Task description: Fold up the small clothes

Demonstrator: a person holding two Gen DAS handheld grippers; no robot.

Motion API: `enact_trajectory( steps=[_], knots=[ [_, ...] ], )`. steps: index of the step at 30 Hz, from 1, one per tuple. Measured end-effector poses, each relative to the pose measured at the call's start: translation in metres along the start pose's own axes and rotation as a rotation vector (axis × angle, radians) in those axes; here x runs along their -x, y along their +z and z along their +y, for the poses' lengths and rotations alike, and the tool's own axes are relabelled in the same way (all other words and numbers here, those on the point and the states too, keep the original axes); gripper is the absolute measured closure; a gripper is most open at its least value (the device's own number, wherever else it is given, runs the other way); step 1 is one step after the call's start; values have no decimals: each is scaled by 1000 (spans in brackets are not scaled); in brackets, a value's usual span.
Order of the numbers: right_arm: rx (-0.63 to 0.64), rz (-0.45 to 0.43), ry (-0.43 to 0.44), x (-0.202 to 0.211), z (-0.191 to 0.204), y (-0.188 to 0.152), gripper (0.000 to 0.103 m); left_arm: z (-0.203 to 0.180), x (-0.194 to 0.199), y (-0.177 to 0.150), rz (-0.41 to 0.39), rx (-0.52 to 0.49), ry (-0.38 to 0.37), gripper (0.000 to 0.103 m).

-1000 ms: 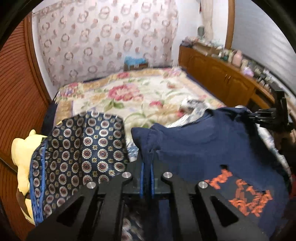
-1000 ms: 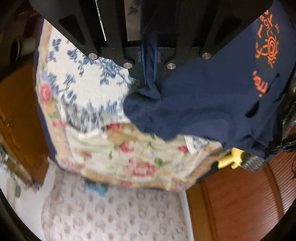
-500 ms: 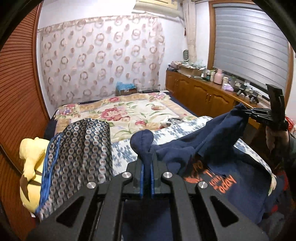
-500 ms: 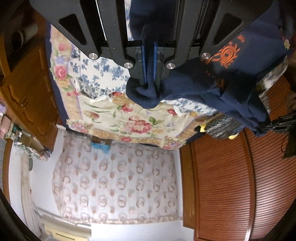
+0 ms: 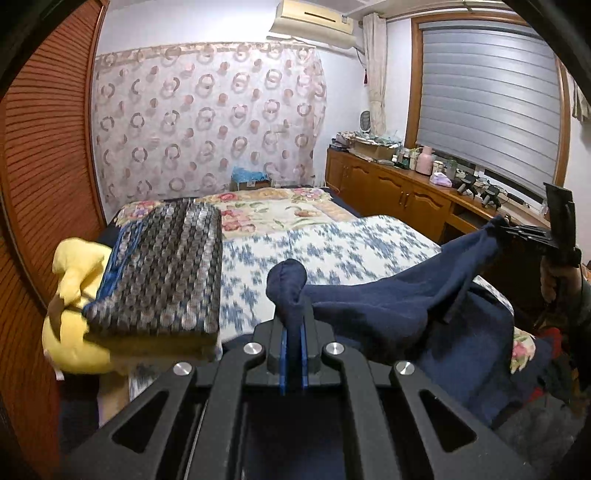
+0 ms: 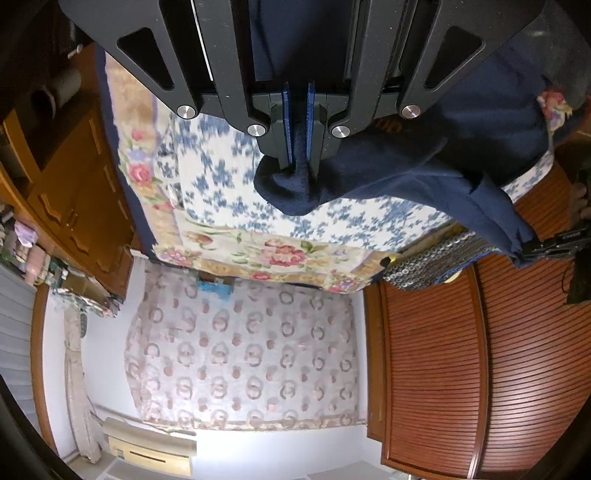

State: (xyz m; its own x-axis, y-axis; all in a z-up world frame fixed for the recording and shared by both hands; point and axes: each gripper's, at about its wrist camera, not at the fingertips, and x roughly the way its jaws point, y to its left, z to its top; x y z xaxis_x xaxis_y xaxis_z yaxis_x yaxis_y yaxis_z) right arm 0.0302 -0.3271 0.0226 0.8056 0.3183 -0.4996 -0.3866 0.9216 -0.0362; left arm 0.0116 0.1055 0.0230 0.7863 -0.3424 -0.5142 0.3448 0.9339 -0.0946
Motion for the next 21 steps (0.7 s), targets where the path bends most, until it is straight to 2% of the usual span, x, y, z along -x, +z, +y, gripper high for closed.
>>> enact_trajectory(
  steps=[4, 10, 13, 14, 15, 17, 18, 19, 21],
  knots=[
    [-11, 43, 4, 18, 9, -24, 100, 0, 9, -25, 29, 38, 8, 100],
    [-46, 227, -7, 5, 10, -73, 99, 3, -4, -61, 147, 71, 0, 95],
    [-58, 257, -23, 2, 3, -79, 92, 4, 0, -67, 153, 70, 16, 81],
    [-56, 254, -31, 5, 1, -79, 82, 6, 3, -65, 144, 71, 21, 76],
    [-48, 241, -55, 7, 0, -75, 68, 7, 5, -63, 136, 73, 24, 69],
    [-43, 206, -78, 14, -3, -69, 51, 10, 9, -58, 118, 71, 26, 61],
    [-43, 191, -83, 17, -6, -66, 49, 12, 10, -54, 109, 69, 32, 51],
    [-42, 173, -94, 17, -8, -61, 49, 14, 10, -50, 102, 70, 35, 46],
    [-43, 157, -108, 9, -14, -53, 44, 17, 3, -42, 103, 59, 33, 45]
  ],
)
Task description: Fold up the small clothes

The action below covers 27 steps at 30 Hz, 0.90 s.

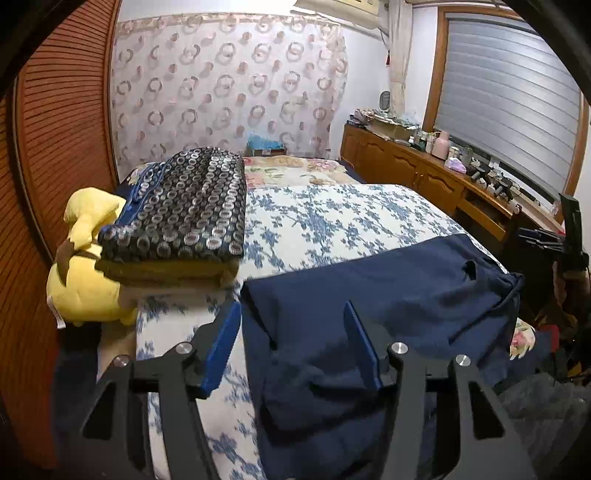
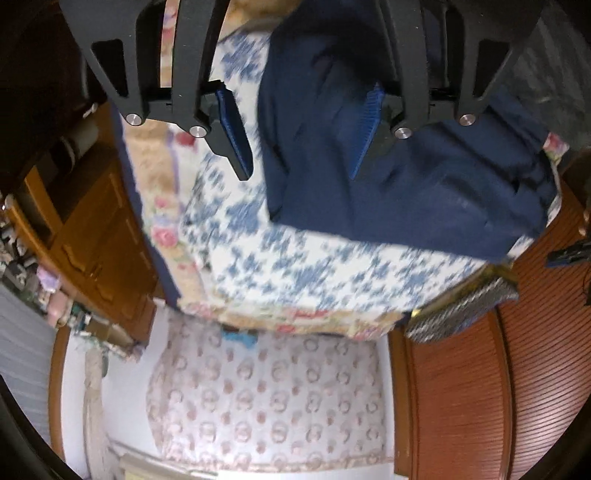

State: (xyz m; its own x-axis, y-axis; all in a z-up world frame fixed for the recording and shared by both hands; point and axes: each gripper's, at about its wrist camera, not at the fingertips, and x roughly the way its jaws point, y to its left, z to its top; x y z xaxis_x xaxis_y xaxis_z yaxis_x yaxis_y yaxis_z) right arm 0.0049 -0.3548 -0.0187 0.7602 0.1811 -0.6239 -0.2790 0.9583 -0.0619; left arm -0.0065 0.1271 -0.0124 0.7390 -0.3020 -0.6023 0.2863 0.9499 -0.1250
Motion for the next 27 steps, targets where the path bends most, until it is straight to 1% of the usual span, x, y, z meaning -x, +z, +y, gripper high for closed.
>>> enact_trajectory(
  steps=[2, 3, 5, 8, 10, 15, 17, 21, 24, 27],
  knots=[
    [-5, -2, 7, -12, -6, 7, 42, 3, -9, 7, 8, -13, 11, 45],
    [-5, -1, 13, -18, -8, 10, 40, 5, -16, 10, 14, -18, 20, 45],
    [-7, 9, 24, -38, -10, 16, 38, 12, -33, 17, 36, -12, 23, 45],
    [-9, 44, 51, -69, -10, 21, 37, 21, -58, 22, 73, -2, 23, 45],
    [-11, 84, 68, -92, -9, 22, 37, 29, -79, 22, 109, 13, 18, 45],
    [-13, 154, 74, -127, -9, 16, 37, 38, -113, 15, 182, 22, 22, 45],
    [-16, 170, 68, -135, -10, 15, 37, 41, -120, 12, 202, 29, 19, 45],
    [-15, 195, 64, -141, -13, 11, 31, 42, -130, 6, 235, 39, 8, 45],
    [-16, 210, 79, -144, -14, 10, 30, 44, -136, 4, 259, 45, 6, 45],
    [-10, 218, 83, -145, -13, 11, 30, 40, -138, 5, 258, 20, 16, 45]
  ],
)
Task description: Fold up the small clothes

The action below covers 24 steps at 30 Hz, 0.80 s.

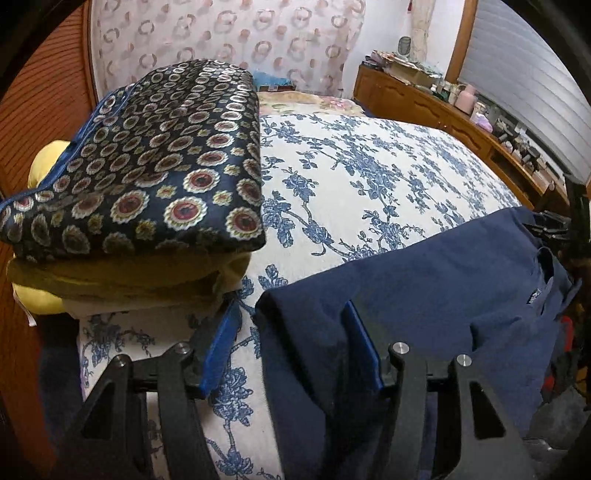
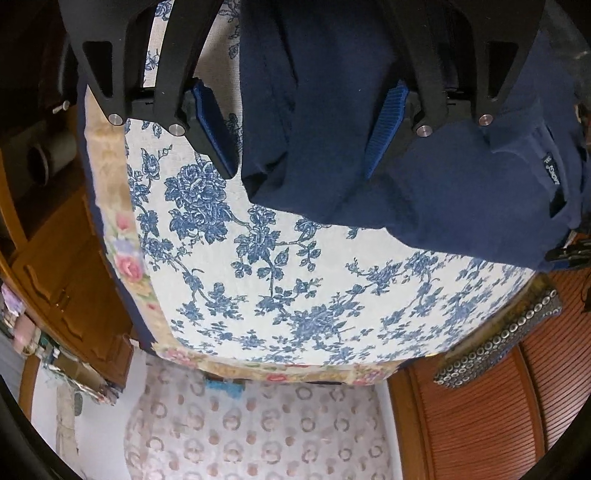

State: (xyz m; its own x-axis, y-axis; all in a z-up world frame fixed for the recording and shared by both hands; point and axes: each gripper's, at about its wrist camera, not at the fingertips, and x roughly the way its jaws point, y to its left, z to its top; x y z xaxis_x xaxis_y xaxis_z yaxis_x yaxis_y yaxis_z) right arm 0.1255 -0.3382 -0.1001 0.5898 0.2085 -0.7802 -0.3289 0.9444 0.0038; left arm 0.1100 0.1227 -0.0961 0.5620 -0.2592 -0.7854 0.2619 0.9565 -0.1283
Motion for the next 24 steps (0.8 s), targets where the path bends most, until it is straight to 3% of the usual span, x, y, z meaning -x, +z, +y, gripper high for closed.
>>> enact_trajectory(
  steps=[2, 4, 5, 6, 8, 11, 16, 24],
  knots=[
    [13, 2, 8, 0, 3, 0, 30, -5, -1, 1, 3, -22, -1, 46],
    [36, 1, 15, 0, 9, 0, 38, -12, -2, 0, -3, -66, -18, 63],
    [45, -2, 37, 2, 12, -1, 53, -13, -1, -1, -6, -77, -34, 80],
    [58, -2, 73, 4, 16, -2, 74, -14, 0, -1, -2, -72, -64, 91],
    [91, -9, 108, 7, 25, -4, 92, -16, 5, -3, -11, -62, -74, 95],
    [105, -90, 124, 29, 35, -10, 95, -23, 36, -7, -110, -63, -89, 96],
    [66, -310, 111, 116, 49, -6, 95, -40, 120, -2, -319, -71, -133, 96],
    [148, -548, 41, 243, 83, 29, 96, -53, 235, 36, -586, -117, -150, 96]
  ],
)
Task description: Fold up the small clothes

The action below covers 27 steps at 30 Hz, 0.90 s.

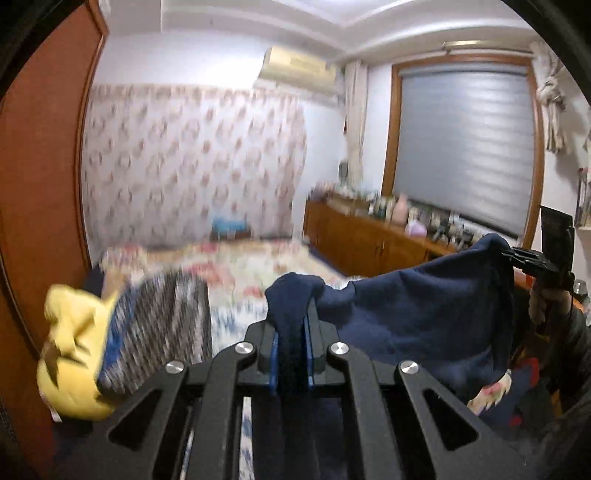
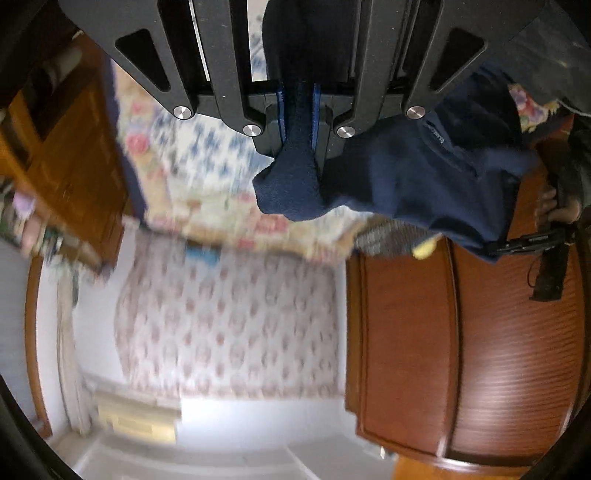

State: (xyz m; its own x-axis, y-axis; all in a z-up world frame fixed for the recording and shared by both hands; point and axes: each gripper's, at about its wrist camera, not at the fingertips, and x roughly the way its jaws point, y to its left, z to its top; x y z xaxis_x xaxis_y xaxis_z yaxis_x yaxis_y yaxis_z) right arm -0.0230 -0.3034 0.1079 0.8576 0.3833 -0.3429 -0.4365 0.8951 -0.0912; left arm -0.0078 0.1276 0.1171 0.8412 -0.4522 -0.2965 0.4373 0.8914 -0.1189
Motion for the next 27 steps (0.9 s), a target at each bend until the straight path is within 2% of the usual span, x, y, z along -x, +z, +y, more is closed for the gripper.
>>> enact_trajectory(
  steps=[6, 11, 15, 27],
  knots=[
    [64, -142, -45, 48, 7, 64, 96, -5, 38, 53, -140, -53, 35, 96],
    [90, -207, -88, 74, 1, 91, 96, -1, 57, 77, -209, -82, 64, 96],
    [103, -225, -107, 84, -2, 100, 96, 2, 60, 82, -228, -92, 65, 96],
    [121, -219, -137, 98, -9, 87, 96, -7, 52, 82, -236, -114, 66, 96]
  ],
)
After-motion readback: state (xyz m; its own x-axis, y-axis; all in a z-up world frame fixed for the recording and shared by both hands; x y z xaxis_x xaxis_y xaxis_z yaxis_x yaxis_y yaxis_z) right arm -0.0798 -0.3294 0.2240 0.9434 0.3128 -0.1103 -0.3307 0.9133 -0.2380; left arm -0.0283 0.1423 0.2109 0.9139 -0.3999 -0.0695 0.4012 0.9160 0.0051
